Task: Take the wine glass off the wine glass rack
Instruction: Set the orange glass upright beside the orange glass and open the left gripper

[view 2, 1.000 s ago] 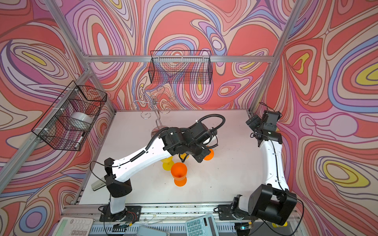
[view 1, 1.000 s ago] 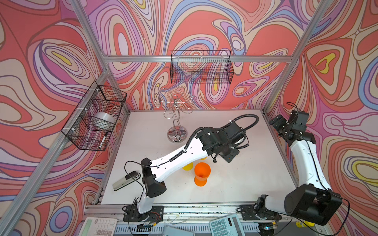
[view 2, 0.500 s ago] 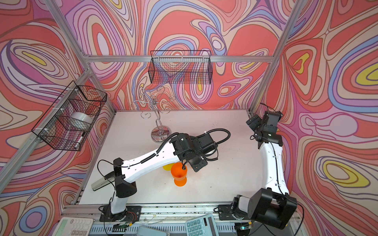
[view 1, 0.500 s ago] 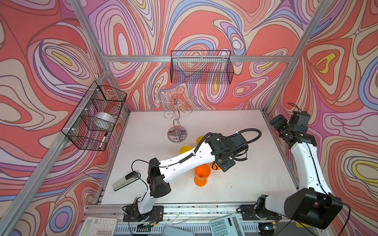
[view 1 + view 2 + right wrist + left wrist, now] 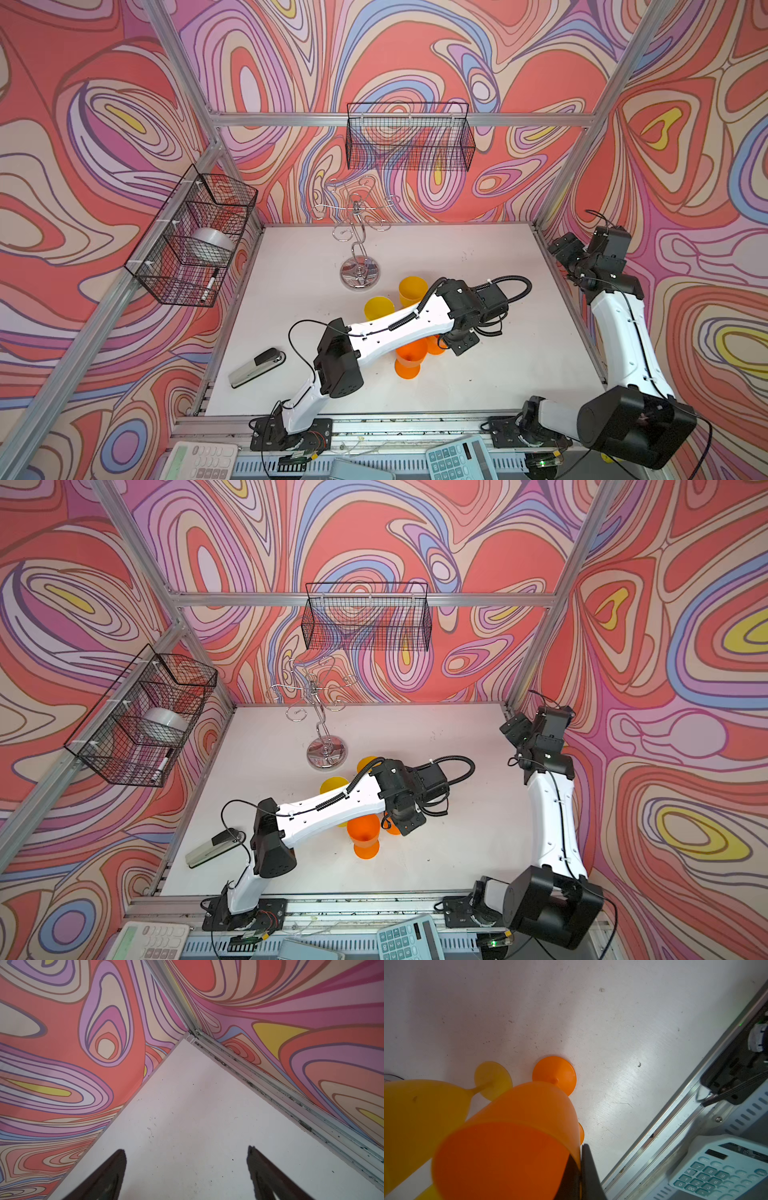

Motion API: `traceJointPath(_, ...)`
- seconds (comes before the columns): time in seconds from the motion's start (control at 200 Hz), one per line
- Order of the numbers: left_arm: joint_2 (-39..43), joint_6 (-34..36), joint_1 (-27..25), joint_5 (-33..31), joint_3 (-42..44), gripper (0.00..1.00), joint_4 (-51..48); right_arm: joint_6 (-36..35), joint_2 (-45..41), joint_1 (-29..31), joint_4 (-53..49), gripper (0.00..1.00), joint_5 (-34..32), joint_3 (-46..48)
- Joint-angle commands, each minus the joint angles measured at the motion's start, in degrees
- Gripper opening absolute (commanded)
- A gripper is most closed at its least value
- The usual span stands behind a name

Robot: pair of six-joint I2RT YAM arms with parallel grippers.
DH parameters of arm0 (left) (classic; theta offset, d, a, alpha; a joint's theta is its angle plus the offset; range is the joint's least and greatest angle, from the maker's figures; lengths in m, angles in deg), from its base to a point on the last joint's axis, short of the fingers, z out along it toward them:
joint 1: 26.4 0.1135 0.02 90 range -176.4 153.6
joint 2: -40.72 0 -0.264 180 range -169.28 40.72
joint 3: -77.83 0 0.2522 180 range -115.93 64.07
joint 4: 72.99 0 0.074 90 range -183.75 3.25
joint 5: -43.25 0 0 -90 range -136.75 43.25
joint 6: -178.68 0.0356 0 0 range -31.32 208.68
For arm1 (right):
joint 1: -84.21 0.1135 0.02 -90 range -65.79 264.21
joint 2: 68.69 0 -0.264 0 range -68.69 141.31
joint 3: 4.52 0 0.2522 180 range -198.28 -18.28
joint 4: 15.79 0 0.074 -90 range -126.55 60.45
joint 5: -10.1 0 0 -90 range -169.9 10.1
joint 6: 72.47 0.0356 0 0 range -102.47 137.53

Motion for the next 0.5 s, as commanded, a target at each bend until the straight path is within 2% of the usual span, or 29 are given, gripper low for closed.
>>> traceJointPath(0.0, -0.46, 1.24, -0.17, 0.23, 0.03, 0.0, -0.9, -0.77, -0.47, -0.2, 0.49, 0.96, 0.24, 0.19)
traceJointPath(0.085, -0.7, 1.46, 0.0, 0.02, -0.3, 0.0, -1.13, -0.72, -0.42, -0.17, 0.61, 0.96, 0.33, 0.1)
traceJointPath(0.295, -1.15, 1.94, 0.54, 0.04, -1.43, 0.19, -2.02, -0.68, -0.3, -0.17, 0.41, 0.96, 0.44, 0.28)
traceJointPath(0.401, -0.98, 2.01, 0.77, -0.85, -2.59, 0.38, -2.37, -0.59, -0.47, -0.19, 0.43, 0.96, 0.59, 0.04)
traceJointPath(0.496, -0.58, 2.29, 1.06, -1.77, -4.66, 0.66, -2.64, -0.56, -0.22, -0.19, 0.28, 0.96, 0.57, -0.45)
